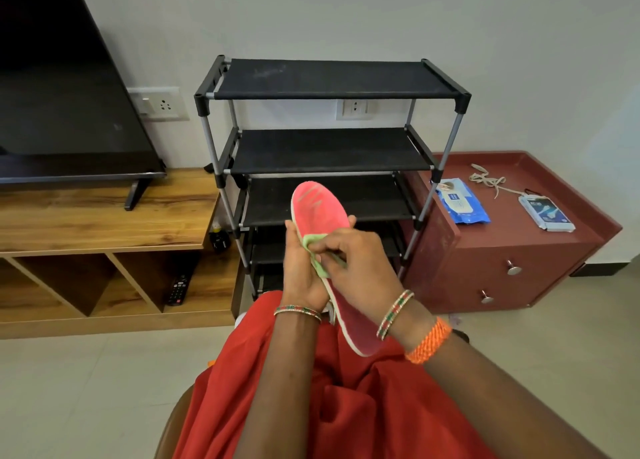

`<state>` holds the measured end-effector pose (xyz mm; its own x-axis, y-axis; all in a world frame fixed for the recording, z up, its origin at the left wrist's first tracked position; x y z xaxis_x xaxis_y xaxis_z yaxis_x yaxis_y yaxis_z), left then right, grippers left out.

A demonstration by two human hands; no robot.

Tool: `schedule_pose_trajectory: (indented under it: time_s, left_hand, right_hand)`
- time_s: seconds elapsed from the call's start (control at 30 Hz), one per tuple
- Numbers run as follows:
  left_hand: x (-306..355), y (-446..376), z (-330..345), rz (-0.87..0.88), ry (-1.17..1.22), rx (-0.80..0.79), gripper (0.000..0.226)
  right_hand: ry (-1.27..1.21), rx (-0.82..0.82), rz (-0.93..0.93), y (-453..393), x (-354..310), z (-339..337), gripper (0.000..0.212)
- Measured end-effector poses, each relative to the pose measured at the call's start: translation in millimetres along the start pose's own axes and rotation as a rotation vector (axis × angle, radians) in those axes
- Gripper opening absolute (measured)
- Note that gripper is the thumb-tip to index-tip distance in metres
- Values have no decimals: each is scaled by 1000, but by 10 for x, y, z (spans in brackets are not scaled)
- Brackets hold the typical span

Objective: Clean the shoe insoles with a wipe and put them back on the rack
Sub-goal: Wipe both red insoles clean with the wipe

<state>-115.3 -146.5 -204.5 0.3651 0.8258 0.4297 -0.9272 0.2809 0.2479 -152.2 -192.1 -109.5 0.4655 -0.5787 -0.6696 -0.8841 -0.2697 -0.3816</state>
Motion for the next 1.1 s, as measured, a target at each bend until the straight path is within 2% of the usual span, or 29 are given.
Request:
schedule_pose_trajectory:
  time_s: [0.13,0.3,0.37,0.47,0.57,0.7,0.8,0.87,0.97,1.1]
  left_hand:
    - [-79,1,81,13,33,-14,76]
    - [-218,-31,112,4,55,18,53]
    - [-147,-38,52,13,59,12,58]
    - [-27,-13,-7,19,61,-17,78]
    - [-30,-8,-2,-4,45,-24,82]
    - [-160,-42,129,1,84,-38,58]
    - [-200,-46,147,0,56,-46,48]
    - [-162,-44,84,13,51,-25,52]
    - [-95,-34,-11,3,48,-4,74]
    - [-27,-9,34,-4,34,-1,79]
  right_hand:
    - [40,10,28,-94,68,-30,22]
    - [81,74,18,-405,93,-129,22]
    - [84,16,-25,-363,26,-46,24]
    - [87,-50,-71,-138,-32,78,27]
    - [99,-52,-65,-68,-1,94,26]
    - [88,54,-52,-304,17,-82,24]
    - [90,42,-41,-371,23,-86,23]
    - [101,10,-37,-281,3,-33,23]
    - [97,-19,-31,-53,-2,11,25]
    - [92,-26,-65,16,-5,-11,24]
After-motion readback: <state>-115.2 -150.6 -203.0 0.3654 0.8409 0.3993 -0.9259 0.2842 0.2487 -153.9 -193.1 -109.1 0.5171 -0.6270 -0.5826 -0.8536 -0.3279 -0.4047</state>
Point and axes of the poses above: each hand's wrist, its own y-axis away from the middle knuckle, its own z-axis out of the palm, x = y × z, the point moved 9 cm from there along -y, towards the middle knuckle, and after that the axes turned 5 degrees about -z, right-handed, at the moved point
